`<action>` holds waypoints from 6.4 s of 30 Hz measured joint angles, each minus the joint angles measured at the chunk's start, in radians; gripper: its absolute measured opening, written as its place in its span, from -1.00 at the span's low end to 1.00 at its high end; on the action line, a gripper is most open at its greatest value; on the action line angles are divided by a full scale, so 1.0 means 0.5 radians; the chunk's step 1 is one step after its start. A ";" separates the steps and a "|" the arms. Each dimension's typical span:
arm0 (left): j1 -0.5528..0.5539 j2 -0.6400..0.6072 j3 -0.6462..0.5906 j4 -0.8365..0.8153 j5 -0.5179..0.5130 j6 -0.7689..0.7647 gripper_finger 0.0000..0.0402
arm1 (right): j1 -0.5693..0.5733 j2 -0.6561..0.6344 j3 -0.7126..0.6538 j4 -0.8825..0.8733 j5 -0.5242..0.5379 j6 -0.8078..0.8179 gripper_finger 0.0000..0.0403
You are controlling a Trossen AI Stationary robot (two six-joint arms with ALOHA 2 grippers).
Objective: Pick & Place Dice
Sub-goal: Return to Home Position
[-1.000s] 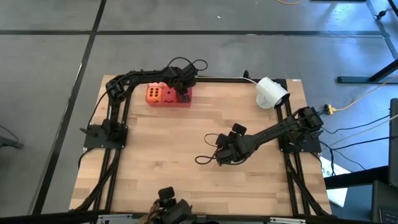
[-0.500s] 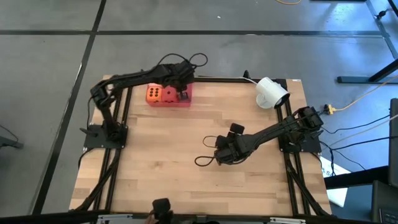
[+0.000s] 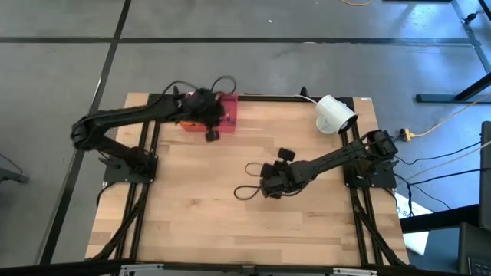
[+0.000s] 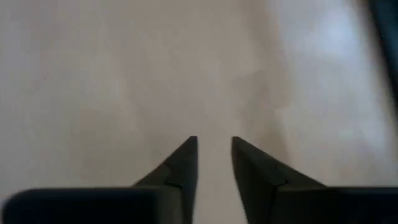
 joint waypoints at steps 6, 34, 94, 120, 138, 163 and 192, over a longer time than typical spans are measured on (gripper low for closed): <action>-0.201 -0.404 -0.591 0.512 0.244 0.030 -0.72 | 0.042 -0.093 -0.001 0.266 -0.316 -0.497 -0.95; -0.397 -1.627 -1.767 1.522 0.215 -0.057 -0.73 | -0.235 -1.836 -1.102 0.758 -0.103 -0.662 -0.94; -0.398 -2.586 -2.367 1.662 0.363 -0.279 -0.74 | -0.254 -3.122 -2.253 1.791 -1.379 -1.370 -0.94; -0.398 -2.586 -2.368 1.662 0.364 -0.277 -0.73 | -0.344 -3.519 -2.200 1.589 -1.354 -1.511 -0.94; -0.398 -2.586 -2.369 1.663 0.364 -0.277 -0.74 | -0.344 -3.647 -2.435 1.809 -1.409 -1.537 -0.95; -0.398 -2.586 -2.368 1.663 0.364 -0.278 -0.72 | -0.344 -3.630 -2.432 1.693 -1.157 -1.080 -0.95; -0.398 -2.586 -2.368 1.663 0.364 -0.278 -0.73 | -0.344 -3.630 -2.432 1.693 -1.157 -1.079 -0.94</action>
